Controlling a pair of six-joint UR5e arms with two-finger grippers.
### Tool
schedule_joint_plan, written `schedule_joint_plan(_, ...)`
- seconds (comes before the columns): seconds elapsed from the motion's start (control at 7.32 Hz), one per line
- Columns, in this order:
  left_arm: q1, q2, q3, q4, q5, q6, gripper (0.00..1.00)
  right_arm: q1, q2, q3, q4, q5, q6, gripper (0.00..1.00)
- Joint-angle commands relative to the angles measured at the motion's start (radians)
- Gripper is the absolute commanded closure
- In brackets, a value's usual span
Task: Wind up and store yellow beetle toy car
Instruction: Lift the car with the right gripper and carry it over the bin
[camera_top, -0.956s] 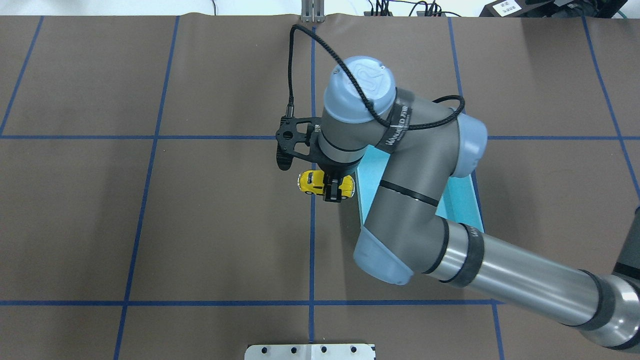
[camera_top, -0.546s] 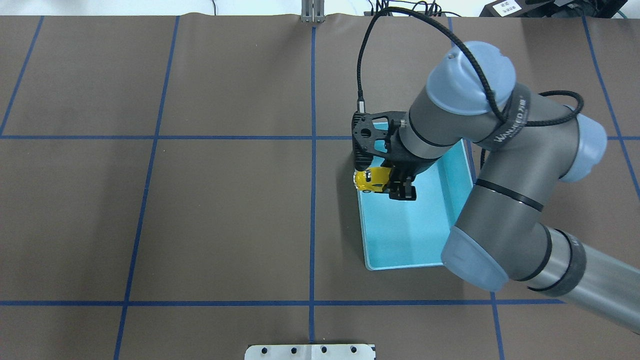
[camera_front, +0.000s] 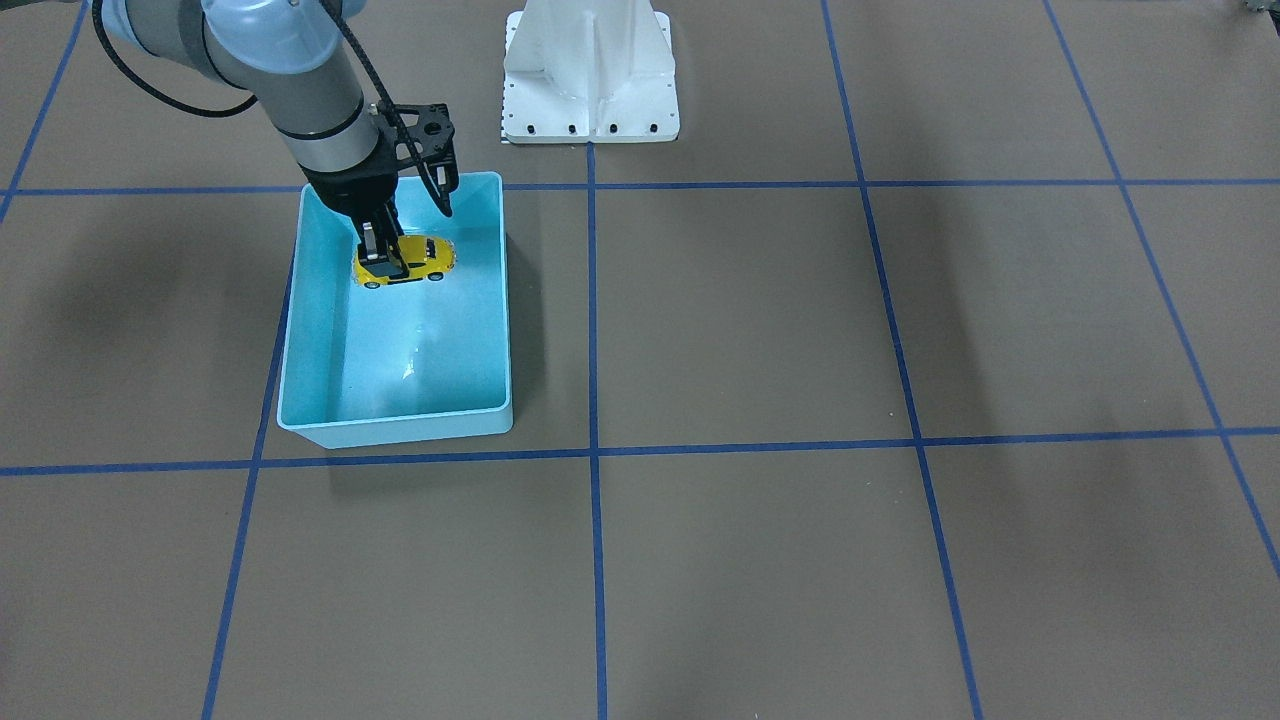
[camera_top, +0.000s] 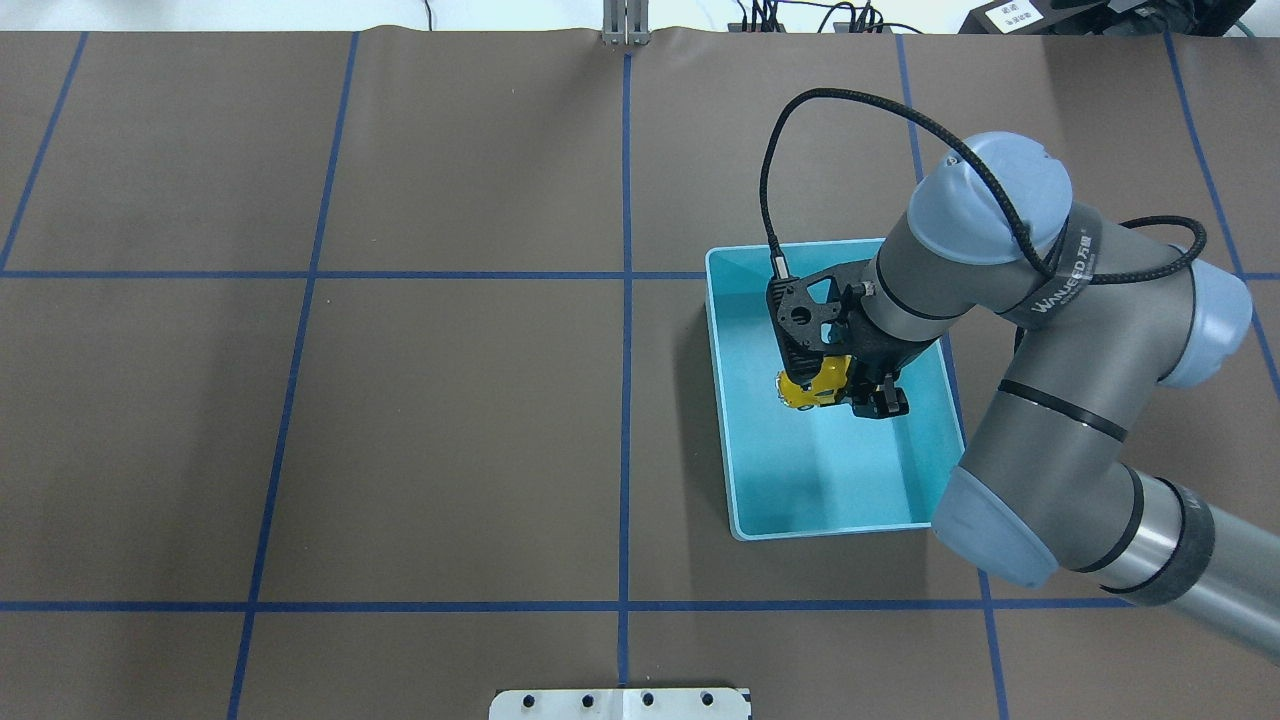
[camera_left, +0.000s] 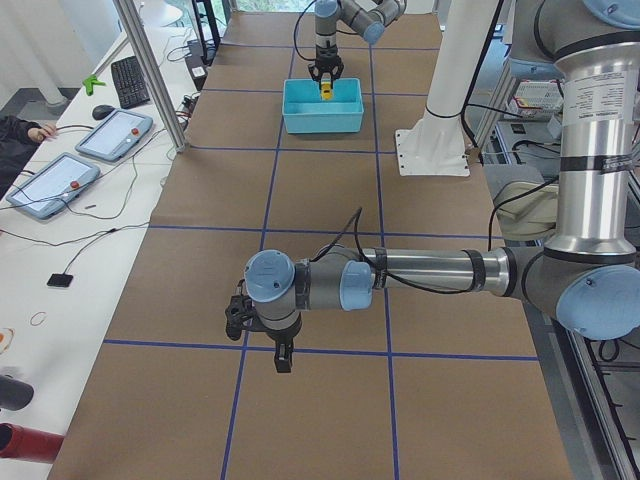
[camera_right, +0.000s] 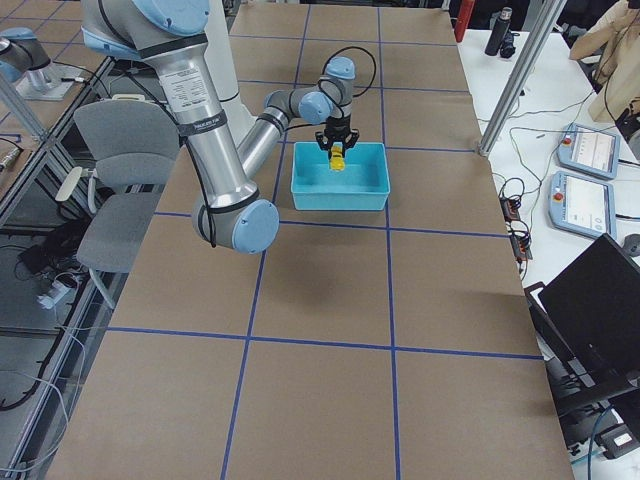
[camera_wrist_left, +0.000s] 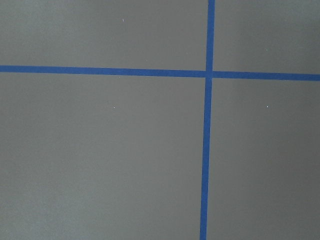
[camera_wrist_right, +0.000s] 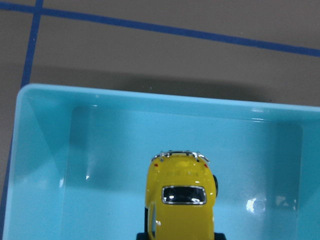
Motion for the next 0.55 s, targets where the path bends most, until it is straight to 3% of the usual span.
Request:
schedule_joint_plan(0.0,0.000,0.000,0.003,-0.001,0.000,0.002,0.00,-0.002,-0.003,-0.090,0.080,-0.008,-0.007,1.00)
schedule_joint_plan(0.41,0.000,0.000,0.000,0.001,0.000,0.002,0.00,-0.011,-0.009,-0.149,0.148,-0.001,0.058,1.00)
